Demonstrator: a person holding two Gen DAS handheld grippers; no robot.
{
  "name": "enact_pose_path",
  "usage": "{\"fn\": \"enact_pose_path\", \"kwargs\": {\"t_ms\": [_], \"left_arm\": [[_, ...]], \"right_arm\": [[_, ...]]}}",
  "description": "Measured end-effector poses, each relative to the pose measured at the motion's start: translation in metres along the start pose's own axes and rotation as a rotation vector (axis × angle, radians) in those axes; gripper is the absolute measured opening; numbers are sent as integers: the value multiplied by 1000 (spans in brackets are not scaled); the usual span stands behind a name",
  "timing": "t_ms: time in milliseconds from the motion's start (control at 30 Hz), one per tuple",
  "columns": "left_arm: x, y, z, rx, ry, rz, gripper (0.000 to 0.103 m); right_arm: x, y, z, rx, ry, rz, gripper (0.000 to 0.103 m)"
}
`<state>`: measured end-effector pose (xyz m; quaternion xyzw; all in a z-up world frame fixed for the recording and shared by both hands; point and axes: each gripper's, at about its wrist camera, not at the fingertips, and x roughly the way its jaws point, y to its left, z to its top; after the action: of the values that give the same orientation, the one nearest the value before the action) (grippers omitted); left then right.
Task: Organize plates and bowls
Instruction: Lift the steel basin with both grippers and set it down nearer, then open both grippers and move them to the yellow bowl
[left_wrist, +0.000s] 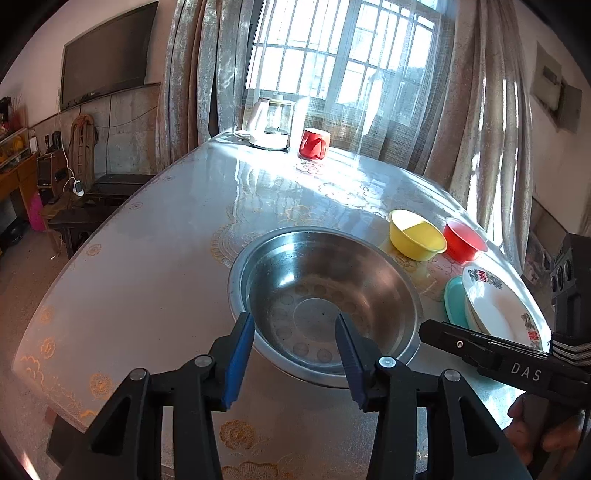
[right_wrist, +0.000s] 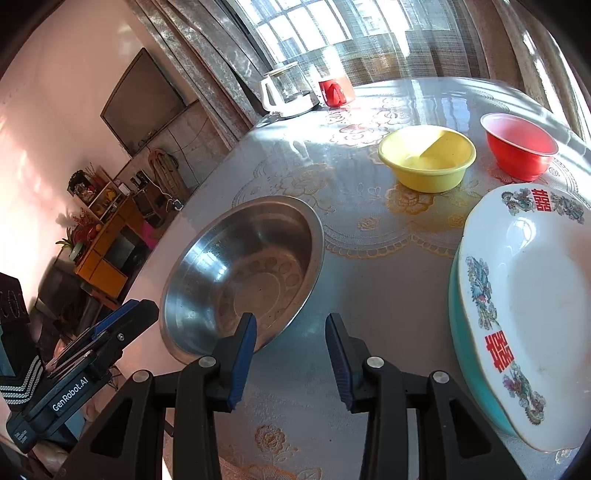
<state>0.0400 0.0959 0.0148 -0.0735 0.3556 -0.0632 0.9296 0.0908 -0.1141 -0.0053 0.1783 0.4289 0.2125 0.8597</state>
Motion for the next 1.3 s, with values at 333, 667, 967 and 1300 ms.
{"fn": "enact_pose_path", "kwargs": {"t_ms": [333,667,967,1300], "left_arm": [[11,-28,9,76,9,-13,46],[37,-59,21,116,60,-52,48],[65,-84,46,113,92,-85,48],[107,-92,81,31,155,-174,50]], "right_arm": [[-12,-17,5,39,-29,16,39],[-26,-54,23,139,-69,10,41],[-41,-87,55,209,-121,-11,41],[-29,-119,100,290,-130,-56,41]]}}
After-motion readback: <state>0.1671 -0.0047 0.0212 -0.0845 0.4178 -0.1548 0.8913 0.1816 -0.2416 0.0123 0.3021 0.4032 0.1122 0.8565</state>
